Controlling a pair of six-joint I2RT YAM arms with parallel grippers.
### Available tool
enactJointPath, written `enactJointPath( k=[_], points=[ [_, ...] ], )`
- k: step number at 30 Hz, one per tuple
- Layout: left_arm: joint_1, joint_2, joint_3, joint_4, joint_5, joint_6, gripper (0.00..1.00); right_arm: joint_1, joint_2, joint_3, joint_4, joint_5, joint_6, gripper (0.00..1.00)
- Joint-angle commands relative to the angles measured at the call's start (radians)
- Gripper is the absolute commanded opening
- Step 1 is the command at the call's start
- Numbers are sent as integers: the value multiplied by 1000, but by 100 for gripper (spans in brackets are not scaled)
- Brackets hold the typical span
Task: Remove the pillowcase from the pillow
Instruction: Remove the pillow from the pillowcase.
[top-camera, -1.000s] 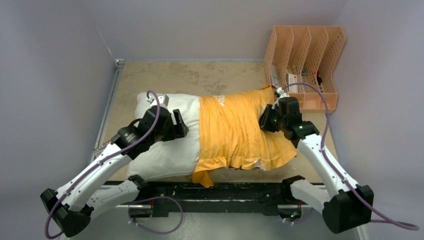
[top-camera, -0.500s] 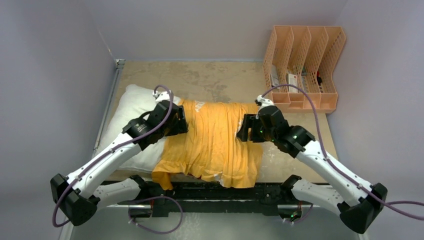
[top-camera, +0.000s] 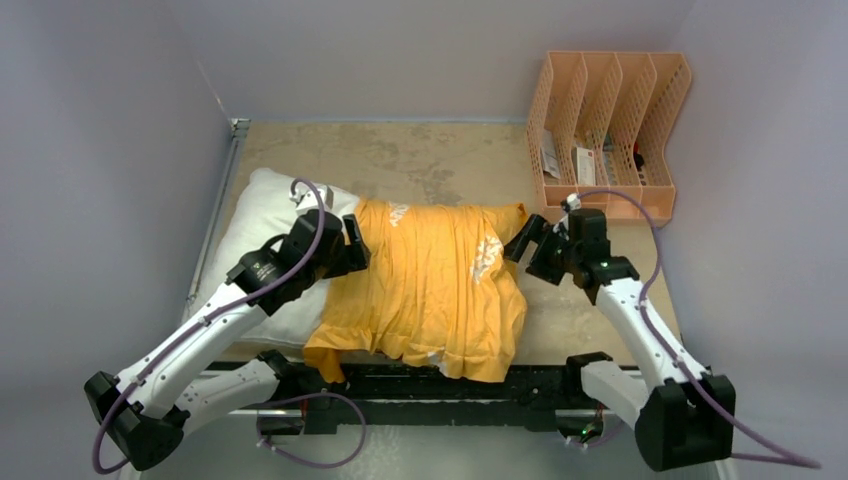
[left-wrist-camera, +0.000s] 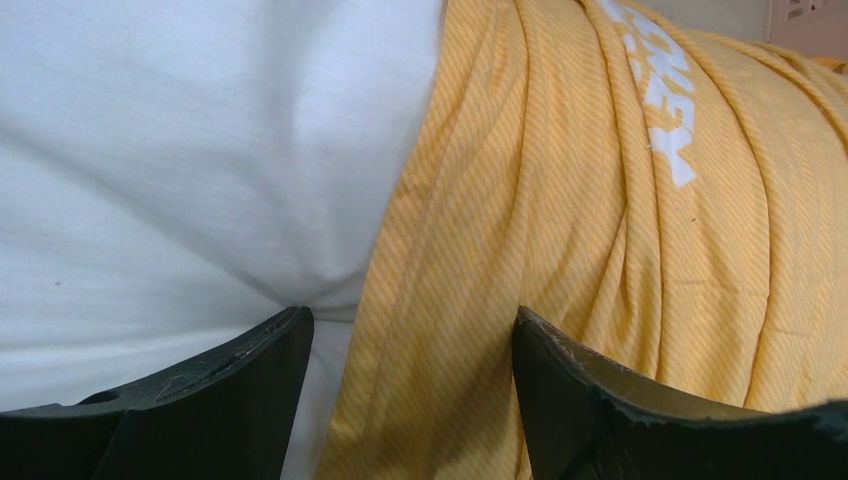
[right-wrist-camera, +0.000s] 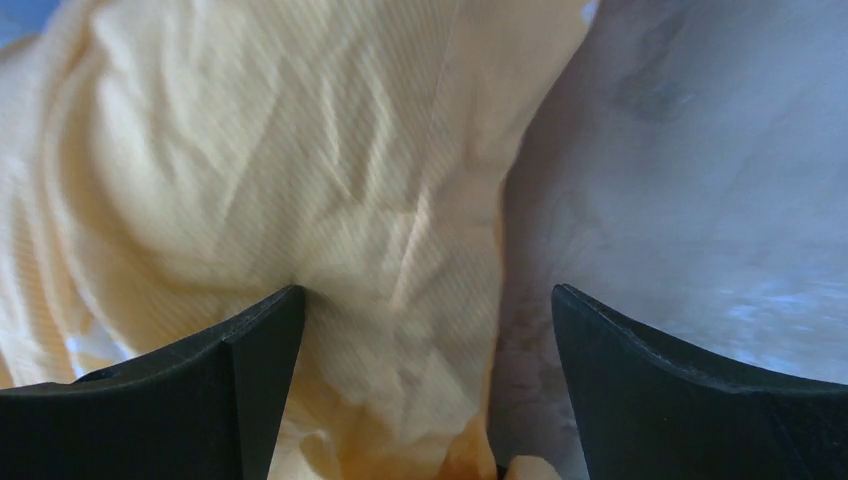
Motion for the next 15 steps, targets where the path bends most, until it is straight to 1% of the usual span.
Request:
enactJointPath(
  k=[1,2,3,4,6,7,8,10,11,12,14,15],
  points=[
    [3,7,37,-66,6,10,72,-5,36,-150,373,-348,192,93],
    [3,10,42,-67,8,13,72,-6,50,-176,444,-376,219,91],
    [3,12,45,-69,9,14,72,-6,58,-198,489,-390,236,86],
    [2,14,48,-71,10,14,72,-6,58,-213,513,-393,249,80],
    [2,16,48,-77,11,15,72,-10,29,-222,508,-359,252,59],
    [2,15,47,-78,9,14,72,-15,4,-213,473,-326,239,49],
    [2,13,46,-81,4,13,72,-22,-22,-195,402,-283,215,43],
    [3,15,46,-105,-36,11,72,-38,-80,-138,231,-146,147,22],
    [3,22,51,-141,-90,4,72,-42,-97,-99,144,-65,104,10],
    [2,38,65,-203,-170,-11,73,-47,-104,-64,66,22,68,0],
    [2,66,88,-306,-307,-36,78,-56,-110,6,-57,157,-9,0],
    [3,72,94,-337,-351,-43,80,-60,-109,41,-117,221,-28,0]
  ],
)
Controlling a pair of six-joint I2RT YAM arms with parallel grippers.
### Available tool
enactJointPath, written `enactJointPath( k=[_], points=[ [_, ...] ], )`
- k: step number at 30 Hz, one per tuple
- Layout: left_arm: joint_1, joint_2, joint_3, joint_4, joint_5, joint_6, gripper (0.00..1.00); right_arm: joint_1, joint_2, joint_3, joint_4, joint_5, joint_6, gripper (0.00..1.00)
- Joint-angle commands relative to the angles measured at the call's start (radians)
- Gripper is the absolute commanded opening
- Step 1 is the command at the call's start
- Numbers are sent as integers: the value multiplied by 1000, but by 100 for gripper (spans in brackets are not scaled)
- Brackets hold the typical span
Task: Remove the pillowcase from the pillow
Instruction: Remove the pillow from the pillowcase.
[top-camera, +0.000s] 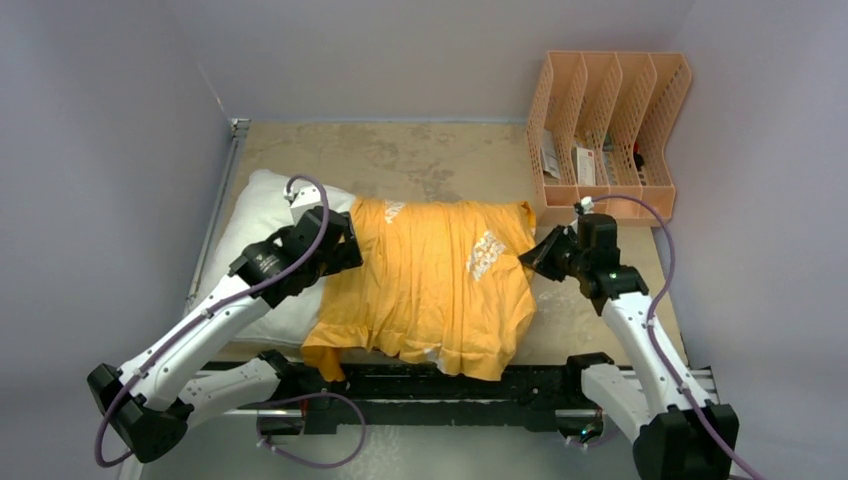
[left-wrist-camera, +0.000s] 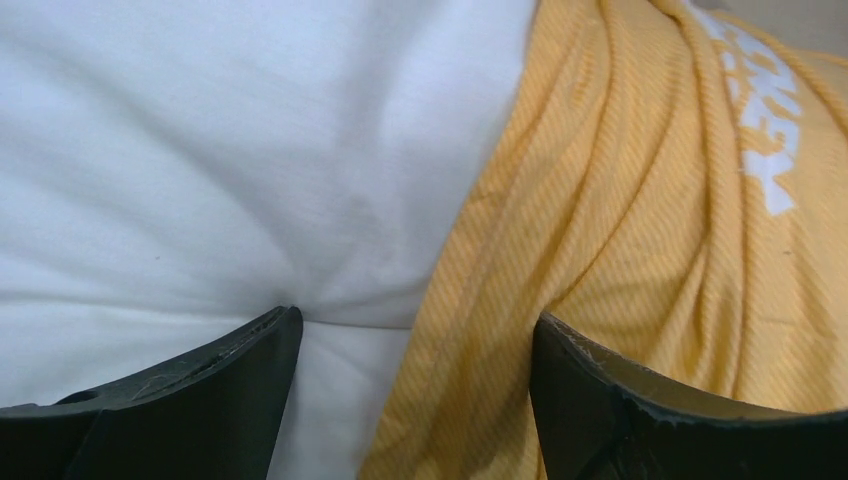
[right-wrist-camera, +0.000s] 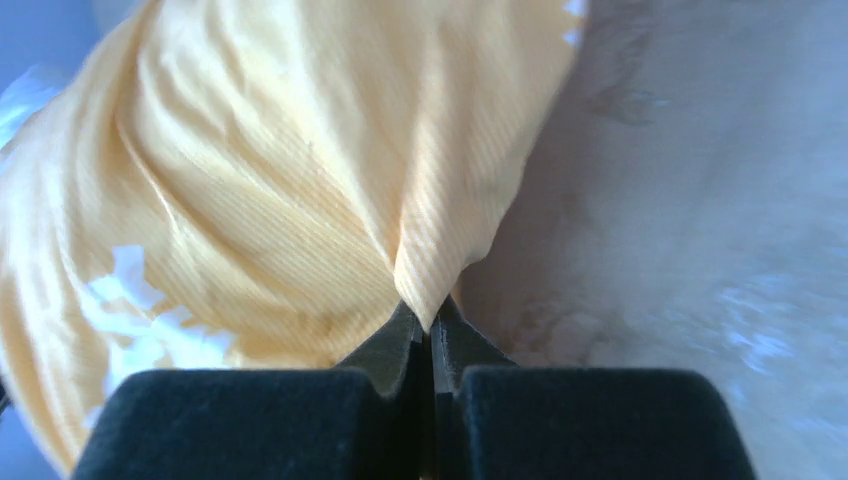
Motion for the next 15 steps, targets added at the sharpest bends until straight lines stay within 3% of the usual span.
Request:
enactJointPath(
  k=[1,4,15],
  points=[
    [5,42,42,-251,-284,-41,83,-25,-28,193,-279,357,-163,0],
    [5,37,26,-220,-272,-34,86,-26,-31,262,-359,489,-202,0],
    [36,76,-67,-125,-183,-39,87,-38,-34,385,-493,702,-274,0]
  ],
)
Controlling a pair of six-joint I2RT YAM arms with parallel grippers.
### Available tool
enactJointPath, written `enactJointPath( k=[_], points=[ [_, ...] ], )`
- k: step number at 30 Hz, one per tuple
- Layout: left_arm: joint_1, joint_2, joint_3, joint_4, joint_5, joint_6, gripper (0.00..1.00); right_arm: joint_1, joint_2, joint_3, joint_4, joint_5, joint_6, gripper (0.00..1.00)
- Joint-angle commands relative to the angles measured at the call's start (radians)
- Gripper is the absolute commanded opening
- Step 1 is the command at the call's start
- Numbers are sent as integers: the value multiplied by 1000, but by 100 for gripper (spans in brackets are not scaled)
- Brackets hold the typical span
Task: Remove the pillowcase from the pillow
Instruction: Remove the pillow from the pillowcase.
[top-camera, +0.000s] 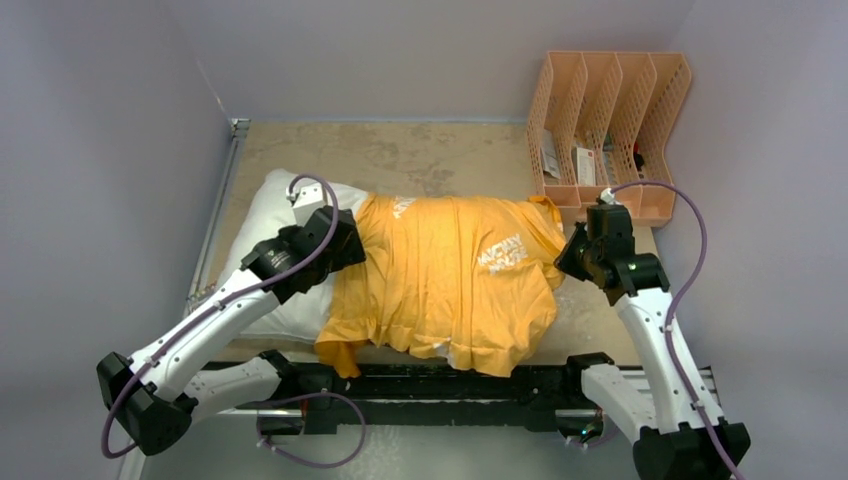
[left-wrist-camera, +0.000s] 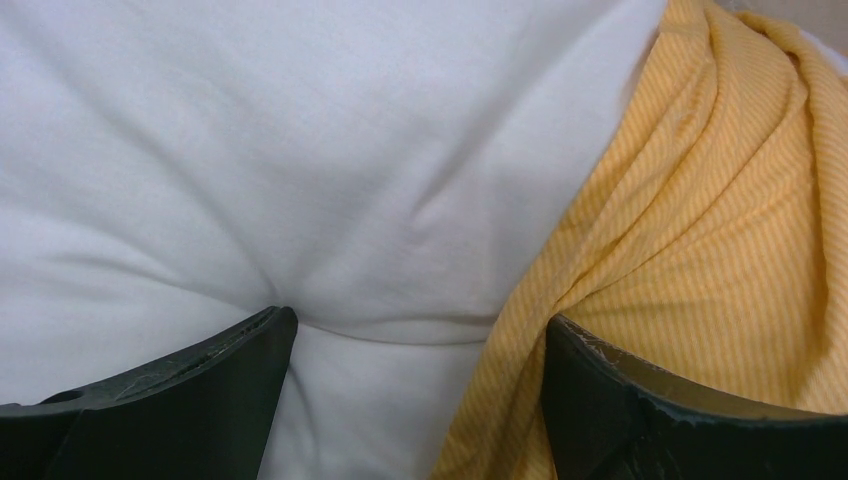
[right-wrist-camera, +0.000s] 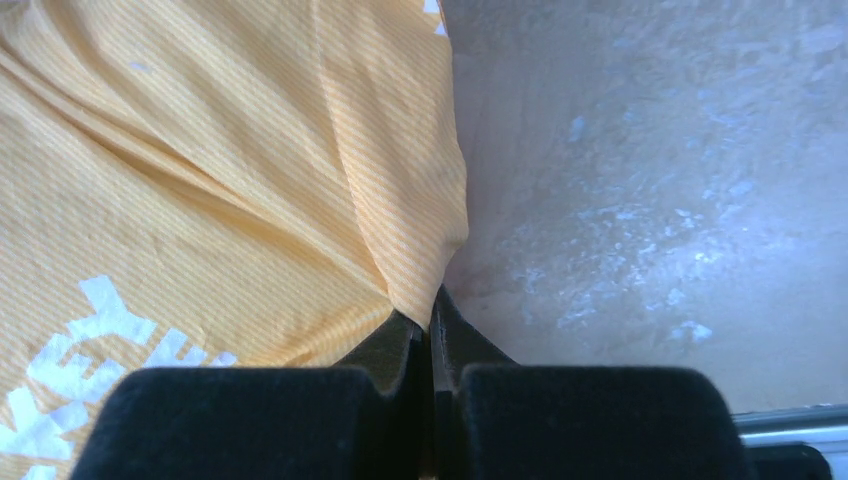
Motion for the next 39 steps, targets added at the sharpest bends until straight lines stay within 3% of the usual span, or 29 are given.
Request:
enactJointPath(
  k=[1,5,10,12,14,18,20,26,27,28,30,31,34,39],
  points=[
    [57,3,-84,-86,-38,12,87,-38,-19,125,-37,279,-86,0],
    [83,-61,-82,-46,7,23,87,-47,-9,165,-43,302,-124,0],
    [83,-172,-18,253,389,105,87,-47,13,177,-32,159,-134,0],
    [83,-158,43,293,441,117,88,-46,14,153,-23,131,-127,0],
    [84,-122,127,235,376,142,88,-47,10,129,-15,118,-124,0],
    [95,35,227,-20,59,173,88,-47,4,134,-19,133,-128,0],
    [126,104,196,-32,94,166,88,-47,6,151,-22,147,-131,0],
    [142,201,-149,339,414,90,88,-47,23,225,-27,152,-149,0],
    [142,226,-192,380,445,75,80,-47,29,242,-30,160,-162,0],
    [142,246,-238,407,452,53,64,-47,37,263,-38,184,-171,0],
    [149,248,-338,441,372,-21,12,-52,59,315,-67,270,-194,0],
    [171,236,-400,471,347,-61,0,-58,78,346,-85,325,-203,0],
    [258,183,-550,526,368,-129,0,-140,111,435,-105,369,-247,0],
    [342,111,-613,524,374,-135,0,-335,139,507,-80,232,-289,0]
  ],
)
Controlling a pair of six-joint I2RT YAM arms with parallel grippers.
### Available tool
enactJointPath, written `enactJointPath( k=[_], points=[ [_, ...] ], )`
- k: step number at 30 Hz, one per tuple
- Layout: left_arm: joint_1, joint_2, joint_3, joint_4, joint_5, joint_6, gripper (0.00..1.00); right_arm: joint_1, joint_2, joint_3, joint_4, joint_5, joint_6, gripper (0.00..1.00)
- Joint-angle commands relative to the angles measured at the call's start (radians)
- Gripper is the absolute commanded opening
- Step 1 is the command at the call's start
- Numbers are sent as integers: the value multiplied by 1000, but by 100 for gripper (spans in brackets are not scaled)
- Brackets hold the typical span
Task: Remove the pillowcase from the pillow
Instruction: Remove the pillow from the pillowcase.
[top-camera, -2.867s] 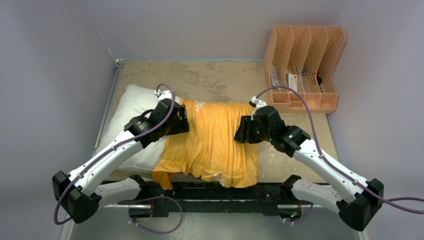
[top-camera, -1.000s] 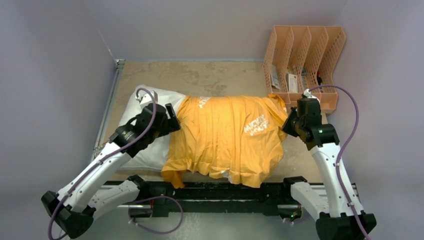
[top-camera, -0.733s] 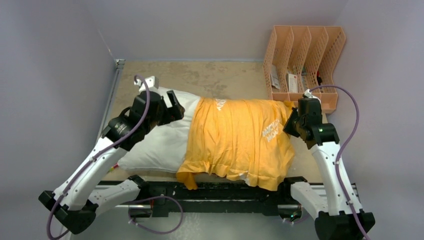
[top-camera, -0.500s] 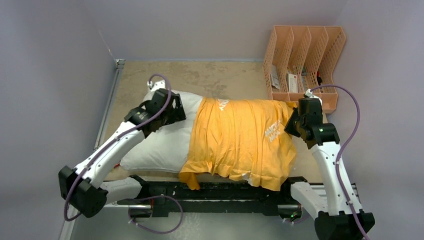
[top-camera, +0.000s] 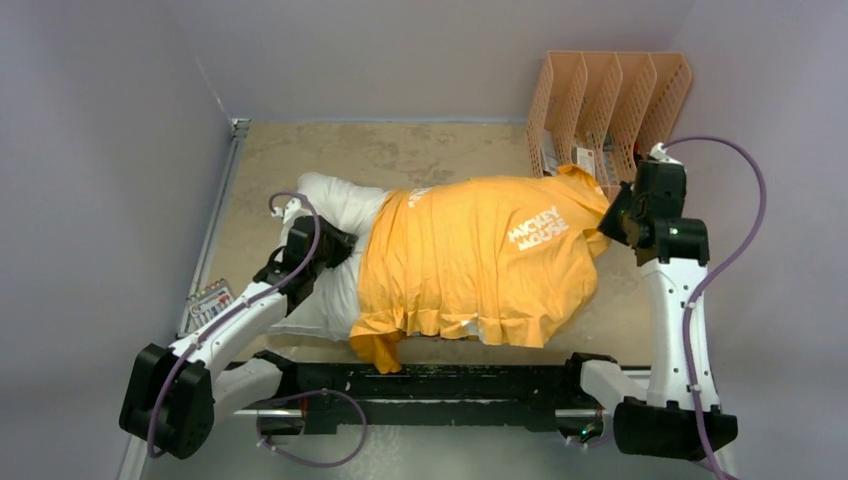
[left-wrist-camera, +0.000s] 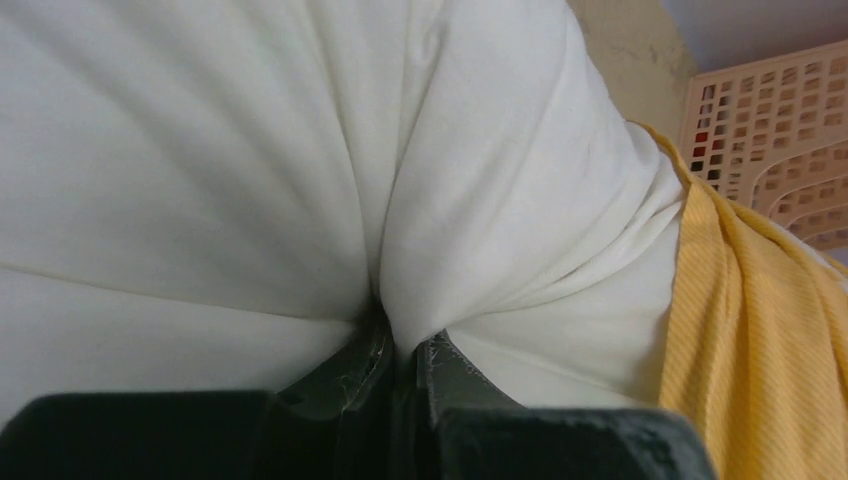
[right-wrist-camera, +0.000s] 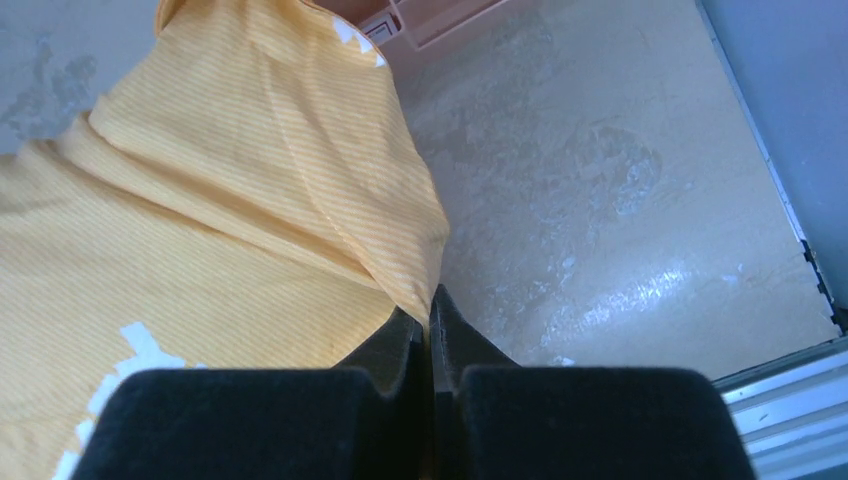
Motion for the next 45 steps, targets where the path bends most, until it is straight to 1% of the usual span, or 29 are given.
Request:
enactJointPath(
  k=[1,6,8,9,10,12,15,16,17,19,20,21,23,25,27,28,29,30,31,33,34,36,37,38,40,42,43,45],
  points=[
    [67,57,-137,-306,-2,0,0,-182,-7,121,86,80,-98,0],
    [95,78,-114,-331,-20,17,0,-283,39,201,78,45,-89,0],
    [97,65,-114,-335,-26,16,0,-297,79,258,58,42,-89,0],
    [98,58,-115,-333,-22,17,0,-303,94,277,53,10,-86,0],
    [98,53,-116,-333,-22,15,0,-305,102,283,56,-69,-83,0],
    [99,52,-114,-333,-26,17,0,-305,102,252,63,-285,-74,0],
    [100,47,-92,-324,6,41,0,-305,45,97,67,-567,-69,1],
    [100,40,-83,-326,15,45,0,-305,13,21,84,-652,-64,15],
    [100,31,-75,-325,24,49,0,-305,-19,-52,96,-741,-54,37],
    [100,24,-64,-316,54,47,0,-306,-83,-200,83,-821,-24,60],
    [100,26,-57,-315,67,44,0,-305,-116,-264,77,-828,-6,68],
    [100,27,-57,-311,81,39,0,-305,-157,-325,74,-835,17,73],
    [100,23,-57,-306,101,30,0,-305,-238,-400,56,-784,62,79],
    [100,6,-60,-308,106,25,0,-306,-312,-434,18,-743,109,85],
    [100,-4,-57,-314,105,28,0,-305,-364,-461,-20,-736,125,98],
    [100,-8,-57,-315,106,29,0,-304,-383,-474,-25,-746,138,99],
    [100,-8,-55,-314,109,29,0,-305,-406,-498,-31,-775,143,98],
    [100,-9,-56,-312,111,29,0,-304,-422,-526,-22,-810,149,95],
    [100,-7,-55,-308,112,29,0,-305,-435,-557,-4,-839,151,85],
    [100,-5,-56,-303,112,27,0,-305,-442,-579,23,-855,157,59],
    [100,-5,-58,-300,111,26,0,-306,-435,-570,15,-863,152,38],
    [100,0,-71,-273,118,15,0,-305,-413,-513,41,-777,148,2],
    [100,6,-85,-250,124,6,0,-304,-392,-460,37,-694,125,0],
    [103,19,-98,-228,128,-4,0,-306,-368,-397,22,-578,103,0],
    [116,47,-107,-220,126,-4,0,-305,-311,-260,11,-291,59,0],
    [149,58,-109,-250,104,15,0,-307,-241,-99,-2,-32,16,0],
    [175,55,-118,-254,98,27,0,-309,-200,-15,-14,42,4,0],
    [228,60,-146,-242,104,33,0,-311,-168,135,-3,140,-24,0]
  ],
)
